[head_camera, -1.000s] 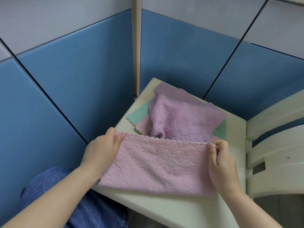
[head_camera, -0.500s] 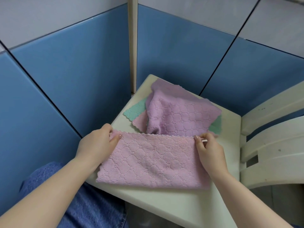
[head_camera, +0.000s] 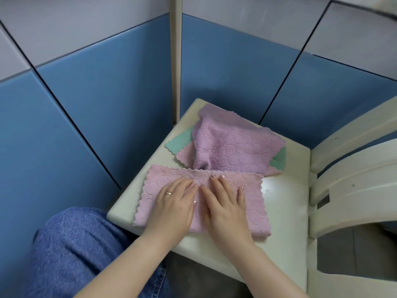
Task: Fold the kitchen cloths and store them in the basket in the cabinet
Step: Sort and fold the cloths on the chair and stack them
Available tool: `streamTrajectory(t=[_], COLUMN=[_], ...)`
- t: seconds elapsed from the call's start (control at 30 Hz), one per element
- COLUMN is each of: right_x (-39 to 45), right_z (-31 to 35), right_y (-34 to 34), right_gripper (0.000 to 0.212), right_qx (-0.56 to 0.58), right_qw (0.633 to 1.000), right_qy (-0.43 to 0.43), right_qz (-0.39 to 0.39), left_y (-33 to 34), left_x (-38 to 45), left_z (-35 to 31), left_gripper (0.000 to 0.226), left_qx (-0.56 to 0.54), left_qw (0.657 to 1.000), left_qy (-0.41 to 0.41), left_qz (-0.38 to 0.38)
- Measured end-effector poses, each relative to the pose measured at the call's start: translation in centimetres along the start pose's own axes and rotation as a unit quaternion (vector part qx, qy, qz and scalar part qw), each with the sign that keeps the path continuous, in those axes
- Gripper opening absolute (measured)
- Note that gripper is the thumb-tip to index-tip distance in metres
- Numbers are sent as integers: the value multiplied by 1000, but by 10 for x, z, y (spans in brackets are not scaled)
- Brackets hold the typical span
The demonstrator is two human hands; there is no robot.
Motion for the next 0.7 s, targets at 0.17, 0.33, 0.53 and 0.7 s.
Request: streamTrajectory(t=[0.17,0.33,0.53,0.7], right_x=[-9,-15,-22,8], right_z=[-18,-51,-85,-62], right_y=[19,24,15,-29], right_gripper=[59,78,100,48], right_qx=[-58,-72,-33,19], right_qw=[996,988,970,997], right_qy=[-10,63,142,62], right_qz=[72,121,192,-47], left_y=[19,11,-1,-13], left_x=[-6,-12,-20,-16], left_z=[22,44,64,52], left_gripper=[63,82,80,61], left_qx=[69,86,75,-38], left_qw=[992,986,988,995], left_qy=[-48,-94,-122,-90], left_qz=[91,105,63,12])
Point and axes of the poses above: each hand's wrist, its own x-axis towards the middle knuckle, its own y-axis out of the palm, z = x × y, the point moved 8 cm from there along x, towards the middle knuckle, and after that the axes turned 10 degrees about -x, right-handed, at the moved point
